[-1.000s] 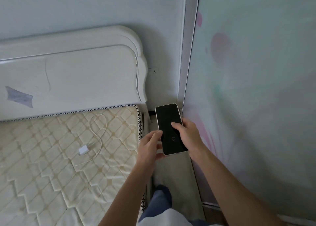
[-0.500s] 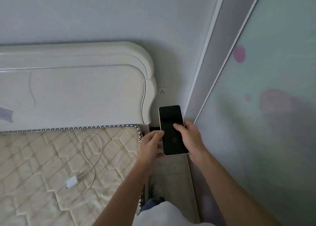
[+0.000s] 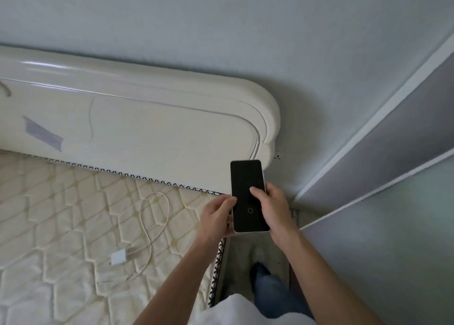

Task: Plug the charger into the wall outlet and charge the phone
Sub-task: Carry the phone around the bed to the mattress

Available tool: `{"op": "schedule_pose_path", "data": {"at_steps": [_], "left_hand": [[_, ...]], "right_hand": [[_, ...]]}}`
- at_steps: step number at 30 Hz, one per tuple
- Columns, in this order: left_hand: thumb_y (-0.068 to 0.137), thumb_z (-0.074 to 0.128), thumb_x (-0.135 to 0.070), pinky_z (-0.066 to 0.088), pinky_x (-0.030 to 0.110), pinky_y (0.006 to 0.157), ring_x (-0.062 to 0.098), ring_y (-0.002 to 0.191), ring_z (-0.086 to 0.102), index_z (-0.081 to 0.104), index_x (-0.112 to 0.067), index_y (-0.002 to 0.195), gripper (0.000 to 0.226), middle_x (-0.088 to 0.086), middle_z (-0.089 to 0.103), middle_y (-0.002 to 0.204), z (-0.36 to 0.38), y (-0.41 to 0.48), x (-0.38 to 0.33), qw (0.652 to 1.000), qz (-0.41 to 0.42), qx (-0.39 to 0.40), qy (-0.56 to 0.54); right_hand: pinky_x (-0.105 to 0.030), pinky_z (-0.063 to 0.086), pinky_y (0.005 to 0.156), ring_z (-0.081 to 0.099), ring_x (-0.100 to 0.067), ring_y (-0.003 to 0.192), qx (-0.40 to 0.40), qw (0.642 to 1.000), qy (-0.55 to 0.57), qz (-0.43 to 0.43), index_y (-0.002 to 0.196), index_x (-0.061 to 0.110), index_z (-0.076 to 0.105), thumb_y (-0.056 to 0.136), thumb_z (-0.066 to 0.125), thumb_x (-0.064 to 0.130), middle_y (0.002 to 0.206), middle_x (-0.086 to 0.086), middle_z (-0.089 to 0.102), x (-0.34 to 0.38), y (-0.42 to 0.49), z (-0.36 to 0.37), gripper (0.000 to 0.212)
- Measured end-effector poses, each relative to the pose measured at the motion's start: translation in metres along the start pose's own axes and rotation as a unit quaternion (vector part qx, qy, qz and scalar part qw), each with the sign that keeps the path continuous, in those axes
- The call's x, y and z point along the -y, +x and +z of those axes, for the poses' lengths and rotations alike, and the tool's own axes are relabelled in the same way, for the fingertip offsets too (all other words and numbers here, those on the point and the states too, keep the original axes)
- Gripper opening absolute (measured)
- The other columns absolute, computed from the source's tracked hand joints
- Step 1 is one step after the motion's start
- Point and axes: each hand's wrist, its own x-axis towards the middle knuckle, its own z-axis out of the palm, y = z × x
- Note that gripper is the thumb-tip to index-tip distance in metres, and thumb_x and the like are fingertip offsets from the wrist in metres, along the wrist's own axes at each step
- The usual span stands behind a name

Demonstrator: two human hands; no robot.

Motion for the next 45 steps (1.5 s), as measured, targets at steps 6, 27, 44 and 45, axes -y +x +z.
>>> {"op": "schedule_pose_path", "data": {"at_steps": [6, 27, 44, 45], "left_hand": [[0.096, 0.053, -0.021, 0.055, 0.034, 0.059, 0.016, 0.065, 0.064, 0.069, -0.005, 0.096, 0.022, 0.003, 0.067, 0.077, -0.037, 0.027, -0.01, 0.993, -0.007, -0.111, -0.045], [0.097, 0.054, -0.021, 0.06, 0.039, 0.063, 0.016, 0.067, 0.069, 0.064, -0.01, 0.104, 0.017, 0.005, 0.069, 0.089, -0.094, -0.036, 0.041, 0.819, 0.002, -0.498, -0.285], [0.094, 0.056, -0.02, 0.06, 0.037, 0.061, 0.022, 0.082, 0.072, 0.066, -0.021, 0.102, 0.014, 0.011, 0.066, 0.104, -0.172, -0.033, 0.254, 0.765, -0.11, -0.543, -0.328], [0.092, 0.056, -0.021, 0.061, 0.039, 0.063, 0.024, 0.086, 0.072, 0.067, -0.024, 0.101, 0.014, 0.01, 0.066, 0.103, -0.178, -0.027, 0.27, 0.766, -0.122, -0.544, -0.321]], "right_hand": [[-0.047, 0.059, 0.077, 0.073, -0.029, 0.084, 0.128, 0.989, -0.065, 0.019, 0.094, 0.014, 0.069, 0.09, 0.063, 0.022, 0.09, -0.01, 0.076, 0.011, 0.052, 0.057, 0.011], [-0.052, 0.059, 0.082, 0.072, -0.027, 0.089, 0.542, 0.789, -0.289, 0.017, 0.095, 0.02, 0.066, 0.093, 0.061, 0.024, 0.095, -0.009, 0.073, -0.021, 0.03, 0.207, 0.007], [-0.046, 0.058, 0.084, 0.069, -0.018, 0.089, 0.618, 0.646, -0.446, -0.04, 0.101, 0.016, 0.069, 0.091, 0.066, 0.029, 0.094, -0.001, 0.073, -0.241, 0.014, 0.259, 0.016], [-0.047, 0.057, 0.084, 0.069, -0.018, 0.089, 0.613, 0.643, -0.457, -0.047, 0.1, 0.017, 0.068, 0.09, 0.067, 0.03, 0.093, 0.0, 0.073, -0.259, 0.019, 0.261, 0.016]]}}
